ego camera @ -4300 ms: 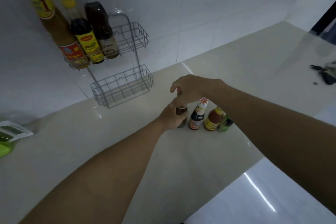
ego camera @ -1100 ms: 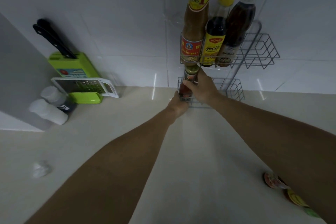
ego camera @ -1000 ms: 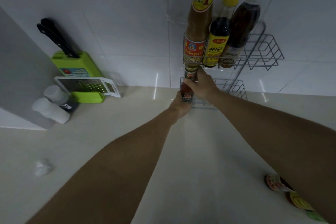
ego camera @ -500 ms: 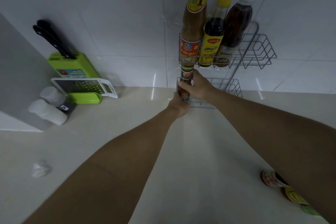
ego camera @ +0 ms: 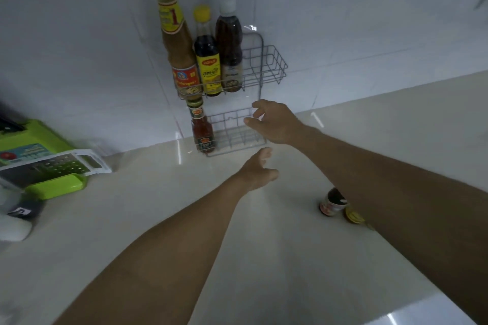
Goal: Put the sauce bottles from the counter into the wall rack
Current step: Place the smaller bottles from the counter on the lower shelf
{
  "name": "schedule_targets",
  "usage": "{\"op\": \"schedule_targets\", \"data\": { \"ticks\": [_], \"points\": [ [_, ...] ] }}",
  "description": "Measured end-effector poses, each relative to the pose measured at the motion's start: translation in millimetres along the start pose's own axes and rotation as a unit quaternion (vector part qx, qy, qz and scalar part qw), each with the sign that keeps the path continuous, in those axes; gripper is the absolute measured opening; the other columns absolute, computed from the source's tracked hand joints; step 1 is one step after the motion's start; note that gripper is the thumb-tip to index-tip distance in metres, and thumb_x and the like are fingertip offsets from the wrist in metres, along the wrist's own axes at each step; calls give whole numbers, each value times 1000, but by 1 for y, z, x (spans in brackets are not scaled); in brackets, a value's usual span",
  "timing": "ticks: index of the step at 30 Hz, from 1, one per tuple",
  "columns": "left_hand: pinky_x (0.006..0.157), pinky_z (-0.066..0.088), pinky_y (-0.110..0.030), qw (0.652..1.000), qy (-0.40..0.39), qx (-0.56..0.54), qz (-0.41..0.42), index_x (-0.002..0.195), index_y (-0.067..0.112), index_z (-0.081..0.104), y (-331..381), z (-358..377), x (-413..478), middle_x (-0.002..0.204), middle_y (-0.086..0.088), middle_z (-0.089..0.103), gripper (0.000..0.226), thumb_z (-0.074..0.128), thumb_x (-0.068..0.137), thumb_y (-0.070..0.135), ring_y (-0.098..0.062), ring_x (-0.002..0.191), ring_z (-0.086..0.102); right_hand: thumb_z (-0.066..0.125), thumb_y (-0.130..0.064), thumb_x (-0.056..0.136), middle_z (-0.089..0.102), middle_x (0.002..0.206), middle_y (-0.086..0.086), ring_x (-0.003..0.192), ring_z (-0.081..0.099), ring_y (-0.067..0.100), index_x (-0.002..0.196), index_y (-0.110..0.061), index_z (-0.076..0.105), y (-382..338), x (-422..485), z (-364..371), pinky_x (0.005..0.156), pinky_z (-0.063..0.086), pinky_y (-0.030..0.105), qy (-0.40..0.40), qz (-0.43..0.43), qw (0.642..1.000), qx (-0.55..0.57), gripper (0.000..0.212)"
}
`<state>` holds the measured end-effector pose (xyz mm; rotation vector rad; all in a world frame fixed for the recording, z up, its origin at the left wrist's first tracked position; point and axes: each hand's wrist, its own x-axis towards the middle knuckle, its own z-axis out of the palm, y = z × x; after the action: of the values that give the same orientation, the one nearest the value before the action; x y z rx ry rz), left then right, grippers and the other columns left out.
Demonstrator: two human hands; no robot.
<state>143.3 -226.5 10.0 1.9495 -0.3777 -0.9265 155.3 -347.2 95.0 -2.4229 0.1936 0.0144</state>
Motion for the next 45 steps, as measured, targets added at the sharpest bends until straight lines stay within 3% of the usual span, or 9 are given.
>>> {"op": "schedule_targets", "data": {
  "ticks": [9,16,19,21,25,29,33,38,45],
  "points": [
    [111,44,-46,986,-119,82,78,160,26,19,29,88,0,167,4,20,92,69,84,11,-19,153,21,46,-68,90,63,119,-8,110,56,16,132,-25,55,74,-90,-65,100,41,35,48,81,984,-149,61],
    [101,41,-32,973,-174,124,87,154,26,32,29,138,6,153,2,43,87,79,81,23,-20,140,42,47,-79,81,57,101,-12,99,51,12,120,-31,62,107,-148,-72,88,48,37,-33,145,967,-206,64],
    [86,53,-27,973,-164,132,92,145,24,40,29,151,5,130,3,58,60,68,92,25,-11,105,61,51,-66,89,63,83,-9,80,60,15,87,-24,71,116,-160,-63,73,54,35,-26,134,971,-197,47],
    [69,45,-14,975,-155,122,105,135,25,43,31,156,2,116,2,56,41,59,98,19,3,80,53,52,-50,95,64,65,1,65,61,20,64,-13,64,121,-162,-58,63,54,37,-7,119,974,-194,49],
    [73,46,-22,970,-185,84,132,129,29,39,30,155,-2,114,-5,55,39,56,98,14,-9,83,56,55,-32,95,54,54,5,53,52,21,59,-2,57,123,-158,-58,53,45,33,27,106,973,-205,47],
    [88,50,-36,987,-115,21,108,120,23,58,29,141,-10,111,-3,68,39,69,84,30,-18,99,64,58,-32,93,46,46,4,42,39,16,49,-8,50,110,-144,-77,51,40,30,51,81,982,-165,51],
    [62,42,-37,991,1,-75,114,83,12,51,35,122,-19,69,-9,53,22,67,72,22,-22,63,50,58,-48,94,60,49,6,46,55,17,56,-7,62,78,-124,-98,52,46,29,41,19,989,-140,56],
    [56,38,-34,976,105,-91,169,74,4,48,47,90,-38,59,-9,50,29,67,66,24,-19,54,46,47,-48,100,48,50,-10,46,45,3,62,-18,55,38,-105,-102,51,34,20,35,-203,954,-217,49],
    [52,37,-26,955,280,-4,102,62,20,42,33,67,-65,53,7,48,27,66,66,32,-16,51,45,31,-49,101,58,75,9,75,56,28,70,-12,49,3,-71,-73,63,40,33,-20,-45,943,-328,52]
  ]
}}
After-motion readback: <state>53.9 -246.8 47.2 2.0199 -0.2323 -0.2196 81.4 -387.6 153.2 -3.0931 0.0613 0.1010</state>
